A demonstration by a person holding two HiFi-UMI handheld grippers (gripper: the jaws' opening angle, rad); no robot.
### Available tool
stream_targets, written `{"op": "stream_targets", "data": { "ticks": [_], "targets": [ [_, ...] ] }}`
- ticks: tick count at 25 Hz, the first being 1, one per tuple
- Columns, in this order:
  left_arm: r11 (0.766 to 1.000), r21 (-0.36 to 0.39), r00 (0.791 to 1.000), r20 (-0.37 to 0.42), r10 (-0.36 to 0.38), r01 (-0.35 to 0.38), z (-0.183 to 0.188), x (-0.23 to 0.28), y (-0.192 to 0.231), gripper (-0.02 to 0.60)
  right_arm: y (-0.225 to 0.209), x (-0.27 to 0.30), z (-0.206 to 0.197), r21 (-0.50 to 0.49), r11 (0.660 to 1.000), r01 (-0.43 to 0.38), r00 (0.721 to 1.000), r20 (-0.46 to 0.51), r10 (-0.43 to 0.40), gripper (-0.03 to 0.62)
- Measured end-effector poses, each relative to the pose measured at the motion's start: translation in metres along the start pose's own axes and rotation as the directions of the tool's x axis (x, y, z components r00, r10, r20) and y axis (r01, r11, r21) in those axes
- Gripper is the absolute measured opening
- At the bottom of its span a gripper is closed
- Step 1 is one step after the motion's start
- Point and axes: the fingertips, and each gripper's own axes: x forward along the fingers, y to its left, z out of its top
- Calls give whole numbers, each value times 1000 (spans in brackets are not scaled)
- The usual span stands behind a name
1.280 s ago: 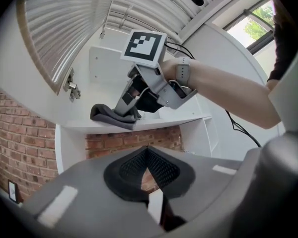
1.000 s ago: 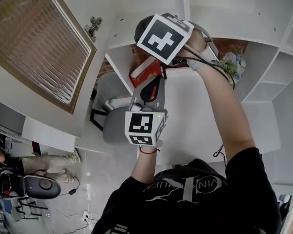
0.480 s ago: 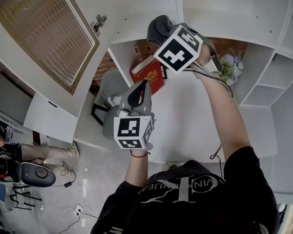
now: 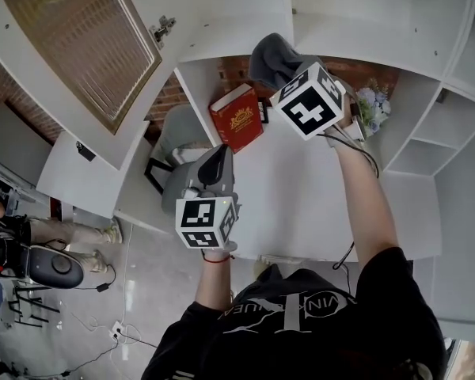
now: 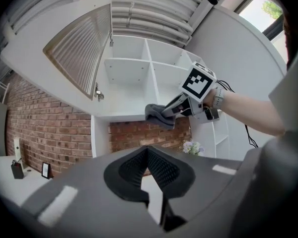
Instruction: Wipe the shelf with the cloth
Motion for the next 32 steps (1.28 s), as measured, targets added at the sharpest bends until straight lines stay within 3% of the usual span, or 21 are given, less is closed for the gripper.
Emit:
{"op": "stream_targets", "data": {
  "ticks": [7, 12, 32],
  "targets": [
    [1000, -1, 1000, -2, 27, -27, -9, -19, -12, 11, 9, -38, -20, 96, 995, -29, 982, 191, 11, 72],
    [1000, -8, 998, 56, -5, 6, -7, -31, -24, 11, 15, -70, -45, 191, 978, -85, 964, 263, 32, 73],
    [999, -29, 993, 117, -24, 28, -21, -56, -48, 11, 66, -127, -133, 329, 934, -138, 947, 319, 28, 72]
  ]
}}
